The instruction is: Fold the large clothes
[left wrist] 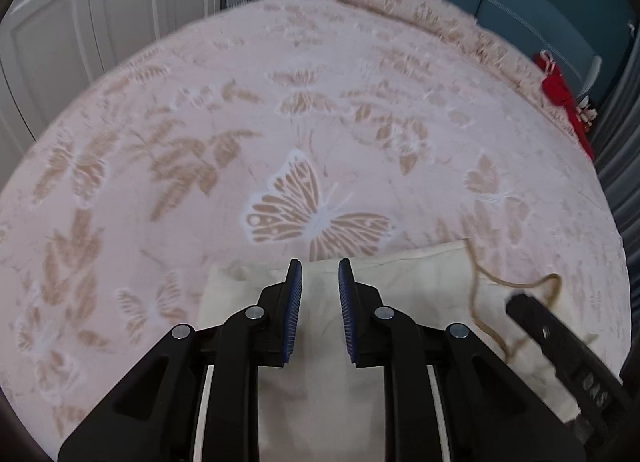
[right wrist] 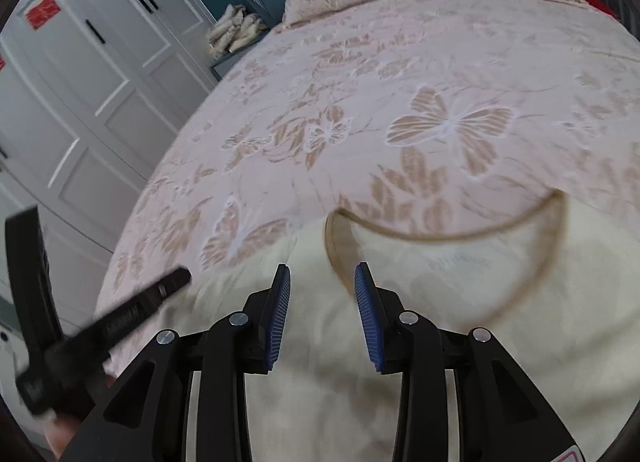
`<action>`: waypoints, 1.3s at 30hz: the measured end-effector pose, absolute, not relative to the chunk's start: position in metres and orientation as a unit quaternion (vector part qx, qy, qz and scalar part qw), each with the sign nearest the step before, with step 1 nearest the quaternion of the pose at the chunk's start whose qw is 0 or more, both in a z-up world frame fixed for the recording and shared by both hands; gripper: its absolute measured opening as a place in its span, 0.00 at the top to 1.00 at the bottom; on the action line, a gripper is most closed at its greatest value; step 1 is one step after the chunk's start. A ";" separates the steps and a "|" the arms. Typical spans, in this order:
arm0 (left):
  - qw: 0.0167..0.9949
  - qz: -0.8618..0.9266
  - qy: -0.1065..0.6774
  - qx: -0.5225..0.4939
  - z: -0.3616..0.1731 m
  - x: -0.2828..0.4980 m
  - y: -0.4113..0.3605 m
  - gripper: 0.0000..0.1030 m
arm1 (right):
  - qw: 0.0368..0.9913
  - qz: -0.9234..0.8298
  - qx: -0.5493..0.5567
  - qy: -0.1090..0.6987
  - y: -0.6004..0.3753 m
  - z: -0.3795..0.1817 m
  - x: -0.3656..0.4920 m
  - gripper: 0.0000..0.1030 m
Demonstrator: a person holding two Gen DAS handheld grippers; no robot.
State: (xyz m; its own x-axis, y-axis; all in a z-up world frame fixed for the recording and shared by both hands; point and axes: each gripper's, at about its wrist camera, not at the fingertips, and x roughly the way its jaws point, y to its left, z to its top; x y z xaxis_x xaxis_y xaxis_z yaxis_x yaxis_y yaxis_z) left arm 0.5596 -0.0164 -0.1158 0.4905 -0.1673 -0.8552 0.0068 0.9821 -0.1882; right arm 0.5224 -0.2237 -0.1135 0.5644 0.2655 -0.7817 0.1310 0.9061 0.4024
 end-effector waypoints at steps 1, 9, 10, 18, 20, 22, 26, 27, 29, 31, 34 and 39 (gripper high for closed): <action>0.854 -0.050 0.511 -0.084 -0.125 0.564 -0.017 0.83 | 0.856 0.038 0.209 0.471 -0.221 -0.119 0.533 0.67; 0.862 -0.031 0.504 -0.034 -0.151 0.563 -0.025 0.83 | 0.864 0.038 0.150 0.479 -0.198 -0.150 0.552 0.96; 0.862 -0.030 0.505 -0.033 -0.154 0.563 -0.026 0.84 | 0.869 0.033 0.140 0.474 -0.197 -0.149 0.551 0.96; 0.874 -0.019 0.485 -0.005 -0.167 0.560 -0.032 0.86 | 0.866 0.001 0.069 0.496 -0.182 -0.176 0.554 0.97; 0.881 -0.016 0.473 0.001 -0.169 0.557 -0.034 0.86 | 0.868 -0.002 0.060 0.492 -0.181 -0.180 0.554 0.97; 0.886 -0.015 0.464 0.003 -0.171 0.554 -0.034 0.86 | 0.873 -0.006 0.053 0.485 -0.180 -0.182 0.552 0.98; 0.890 -0.013 0.456 -0.001 -0.173 0.553 -0.034 0.86 | 0.887 -0.015 0.085 0.455 -0.191 -0.174 0.541 0.99; 0.891 -0.014 0.454 -0.005 -0.172 0.553 -0.032 0.86 | 0.896 -0.064 0.100 0.428 -0.205 -0.162 0.530 0.99; 0.890 -0.020 0.455 -0.020 -0.170 0.553 -0.028 0.85 | 0.900 -0.126 0.138 0.394 -0.233 -0.142 0.510 0.94; 0.889 -0.020 0.456 -0.032 -0.164 0.553 -0.023 0.84 | 0.897 -0.157 0.177 0.373 -0.276 -0.118 0.480 0.94; 0.889 -0.022 0.456 -0.038 -0.137 0.542 -0.032 0.80 | 0.899 -0.186 0.170 0.359 -0.327 -0.097 0.444 0.88; 0.865 -0.169 0.463 -0.093 -0.093 0.529 -0.123 0.47 | 0.872 -0.200 0.191 0.405 -0.404 -0.114 0.419 0.86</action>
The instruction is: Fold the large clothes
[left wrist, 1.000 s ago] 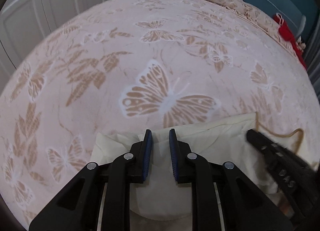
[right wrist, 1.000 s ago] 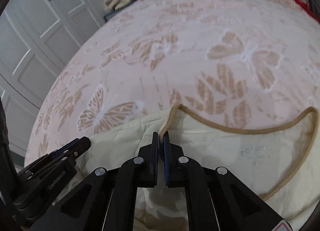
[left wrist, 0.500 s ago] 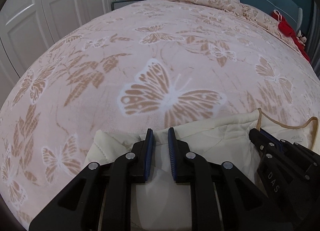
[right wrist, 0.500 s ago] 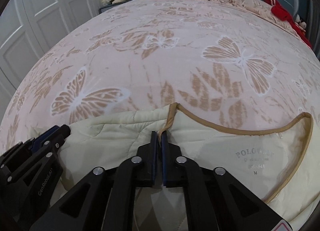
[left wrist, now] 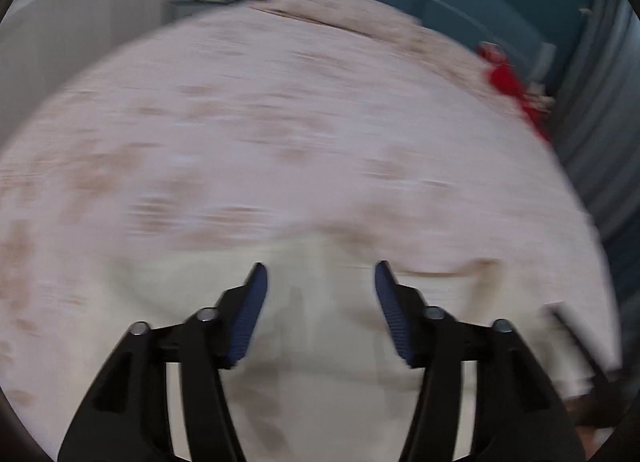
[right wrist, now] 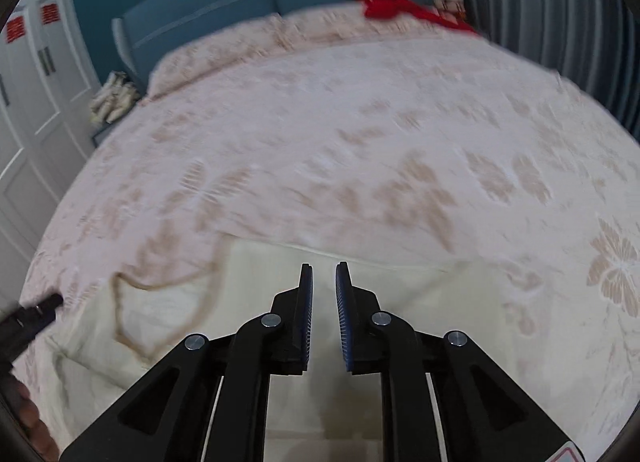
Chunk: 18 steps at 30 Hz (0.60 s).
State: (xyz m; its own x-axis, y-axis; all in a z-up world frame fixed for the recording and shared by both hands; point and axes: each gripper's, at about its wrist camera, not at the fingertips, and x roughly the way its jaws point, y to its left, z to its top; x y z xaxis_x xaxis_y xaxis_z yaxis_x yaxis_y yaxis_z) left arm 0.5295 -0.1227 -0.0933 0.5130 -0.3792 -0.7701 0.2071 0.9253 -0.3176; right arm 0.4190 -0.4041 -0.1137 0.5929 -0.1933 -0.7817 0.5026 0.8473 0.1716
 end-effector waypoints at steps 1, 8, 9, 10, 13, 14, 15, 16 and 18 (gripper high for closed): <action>0.855 -0.191 0.472 -0.096 -0.092 0.530 -0.148 0.47 | 0.867 -0.197 0.203 0.411 -0.414 -0.118 0.417 0.85; 0.818 -0.213 0.533 -0.039 -0.133 0.542 -0.260 0.47 | 0.857 -0.153 0.230 0.436 -0.429 -0.143 0.419 0.85; 0.813 -0.208 0.542 -0.034 -0.142 0.544 -0.269 0.47 | 0.857 -0.152 0.225 0.438 -0.427 -0.145 0.422 0.85; 0.810 -0.206 0.548 -0.031 -0.150 0.544 -0.274 0.48 | 0.858 -0.151 0.220 0.440 -0.425 -0.147 0.423 0.85; 0.813 -0.202 0.546 -0.021 -0.157 0.542 -0.279 0.71 | 0.859 -0.149 0.212 0.441 -0.422 -0.152 0.425 0.85; 0.809 -0.212 0.547 -0.015 -0.160 0.542 -0.282 0.99 | 0.860 -0.149 0.214 0.439 -0.423 -0.154 0.424 0.86; 0.808 -0.214 0.549 -0.010 -0.161 0.542 -0.284 1.00 | 0.859 -0.149 0.216 0.439 -0.424 -0.154 0.423 0.86; 0.815 -0.213 0.539 -0.009 -0.157 0.542 -0.283 1.00 | 0.860 -0.149 0.219 0.436 -0.425 -0.154 0.422 0.86; 0.835 -0.206 0.510 -0.006 -0.144 0.538 -0.279 1.00 | 0.860 -0.149 0.222 0.434 -0.426 -0.153 0.421 0.87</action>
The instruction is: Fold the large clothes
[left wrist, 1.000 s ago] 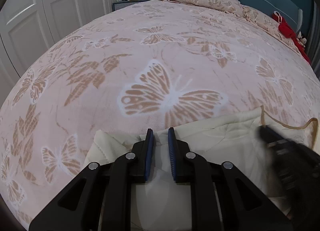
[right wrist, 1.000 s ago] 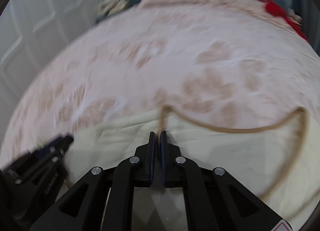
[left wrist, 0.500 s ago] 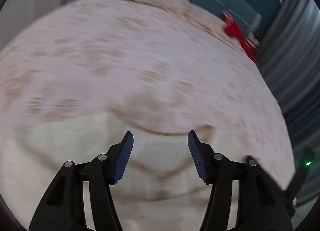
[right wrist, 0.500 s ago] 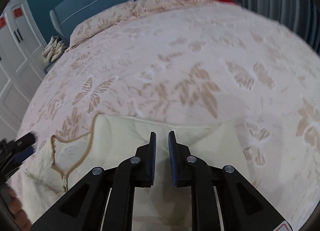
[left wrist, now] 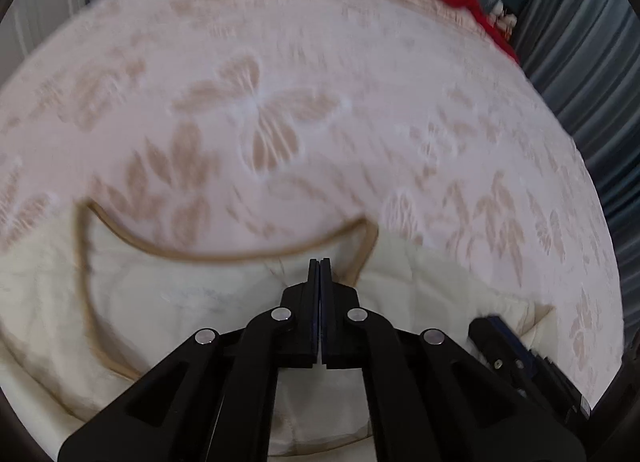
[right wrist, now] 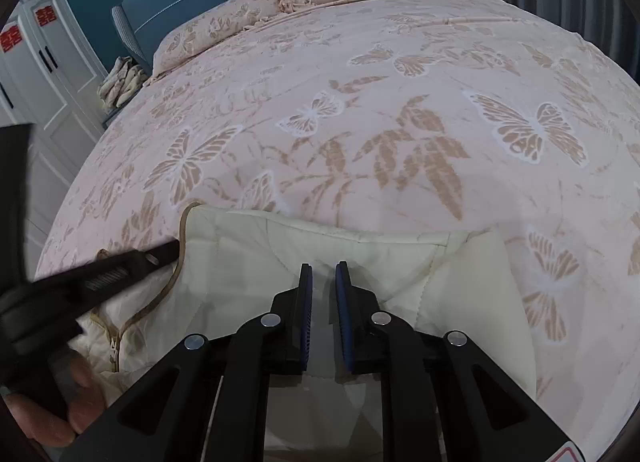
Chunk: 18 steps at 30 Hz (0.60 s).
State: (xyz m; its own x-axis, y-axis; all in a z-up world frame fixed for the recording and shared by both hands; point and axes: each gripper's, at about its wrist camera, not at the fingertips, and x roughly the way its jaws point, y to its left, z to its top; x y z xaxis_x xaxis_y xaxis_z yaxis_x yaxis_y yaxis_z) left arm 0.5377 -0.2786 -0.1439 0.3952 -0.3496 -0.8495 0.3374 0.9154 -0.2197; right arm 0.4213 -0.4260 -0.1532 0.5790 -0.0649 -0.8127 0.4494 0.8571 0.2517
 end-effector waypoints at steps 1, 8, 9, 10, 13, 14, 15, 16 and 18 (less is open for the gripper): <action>0.845 -0.201 0.495 -0.005 -0.136 0.537 -0.275 1.00 | 0.860 -0.151 0.220 0.435 -0.426 -0.154 0.422 0.88; 0.844 -0.206 0.496 0.004 -0.137 0.538 -0.268 1.00 | 0.859 -0.152 0.222 0.435 -0.428 -0.161 0.426 0.91; 0.837 -0.212 0.505 0.001 -0.139 0.540 -0.269 1.00 | 0.859 -0.151 0.224 0.434 -0.429 -0.161 0.426 0.91; 0.834 -0.212 0.509 -0.002 -0.142 0.543 -0.271 0.98 | 0.859 -0.151 0.226 0.433 -0.430 -0.162 0.426 0.91; 0.831 -0.214 0.513 0.003 -0.148 0.546 -0.278 0.70 | 0.861 -0.149 0.231 0.427 -0.432 -0.161 0.425 0.92; 0.831 -0.213 0.513 0.005 -0.149 0.545 -0.280 0.65 | 0.862 -0.149 0.231 0.426 -0.432 -0.160 0.425 0.92; 0.831 -0.213 0.514 0.007 -0.150 0.545 -0.283 0.65 | 0.863 -0.148 0.233 0.423 -0.433 -0.159 0.424 0.92; 0.828 -0.216 0.518 0.004 -0.152 0.546 -0.285 0.65 | 0.864 -0.147 0.234 0.420 -0.433 -0.158 0.424 0.92; 0.823 -0.222 0.523 -0.003 -0.155 0.548 -0.287 0.66 | 0.866 -0.145 0.237 0.416 -0.434 -0.157 0.423 0.92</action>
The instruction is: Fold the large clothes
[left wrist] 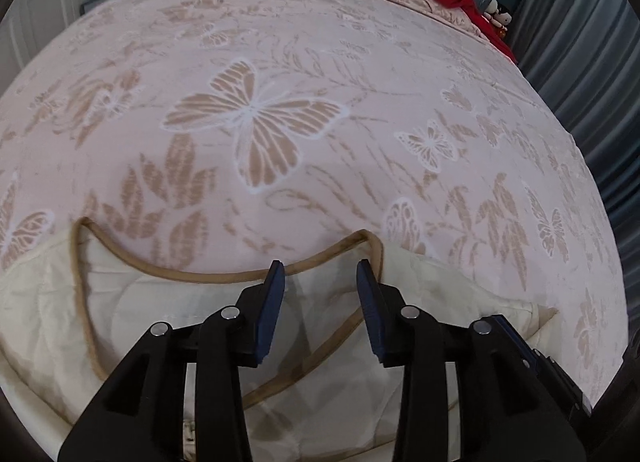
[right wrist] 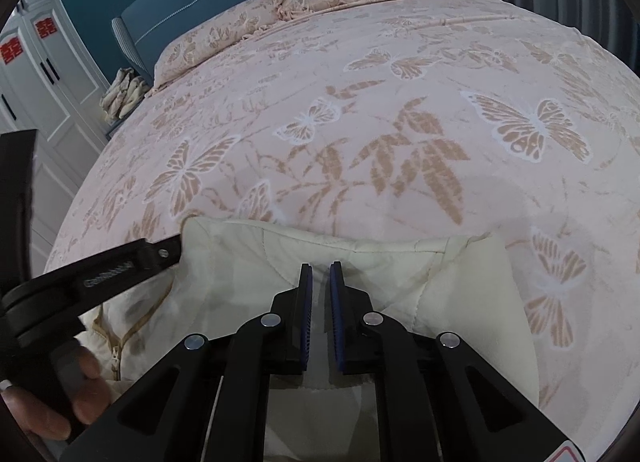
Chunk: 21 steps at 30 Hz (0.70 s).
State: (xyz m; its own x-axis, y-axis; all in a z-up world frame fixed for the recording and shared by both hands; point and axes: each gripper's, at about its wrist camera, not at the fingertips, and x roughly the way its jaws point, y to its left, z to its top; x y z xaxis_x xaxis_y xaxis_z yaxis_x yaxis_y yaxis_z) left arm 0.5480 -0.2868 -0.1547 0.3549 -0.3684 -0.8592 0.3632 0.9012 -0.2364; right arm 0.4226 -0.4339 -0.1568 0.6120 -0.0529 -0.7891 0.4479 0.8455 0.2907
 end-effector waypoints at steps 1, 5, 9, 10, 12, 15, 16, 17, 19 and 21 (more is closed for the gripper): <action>0.821 -0.228 0.524 -0.007 -0.155 0.549 -0.287 0.71 | 0.866 -0.143 0.239 0.416 -0.434 -0.156 0.423 0.92; 0.805 -0.259 0.532 -0.036 -0.155 0.550 -0.286 1.00 | 0.866 -0.139 0.239 0.417 -0.433 -0.154 0.424 0.90; 0.836 -0.238 0.494 0.022 -0.145 0.541 -0.291 1.00 | 0.860 -0.142 0.219 0.438 -0.428 -0.161 0.434 0.91; 0.837 -0.230 0.496 0.031 -0.149 0.541 -0.292 1.00 | 0.858 -0.145 0.215 0.444 -0.428 -0.164 0.437 0.93; 0.832 -0.223 0.506 0.037 -0.159 0.546 -0.291 1.00 | 0.854 -0.151 0.208 0.452 -0.427 -0.169 0.441 0.96; 0.831 -0.224 0.508 0.031 -0.170 0.549 -0.287 1.00 | 0.855 -0.158 0.196 0.454 -0.426 -0.176 0.444 0.98; 0.833 -0.224 0.504 0.033 -0.170 0.548 -0.287 1.00 | 0.856 -0.161 0.190 0.454 -0.425 -0.178 0.445 0.98; 0.835 -0.224 0.501 0.035 -0.171 0.547 -0.288 1.00 | 0.856 -0.162 0.187 0.453 -0.424 -0.179 0.445 0.99; 0.839 -0.224 0.494 0.040 -0.174 0.546 -0.289 1.00 | 0.858 -0.163 0.189 0.449 -0.426 -0.183 0.446 1.00; 0.843 -0.224 0.487 0.042 -0.177 0.544 -0.288 1.00 | 0.860 -0.165 0.190 0.444 -0.426 -0.185 0.446 1.00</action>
State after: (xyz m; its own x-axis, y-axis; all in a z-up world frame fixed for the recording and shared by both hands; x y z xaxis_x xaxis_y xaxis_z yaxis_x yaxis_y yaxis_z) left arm 0.5441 -0.2881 -0.1768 0.4249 -0.3367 -0.8403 0.4177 0.8965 -0.1480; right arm 0.4461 -0.4259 -0.1854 0.5517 -0.1151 -0.8261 0.4523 0.8734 0.1804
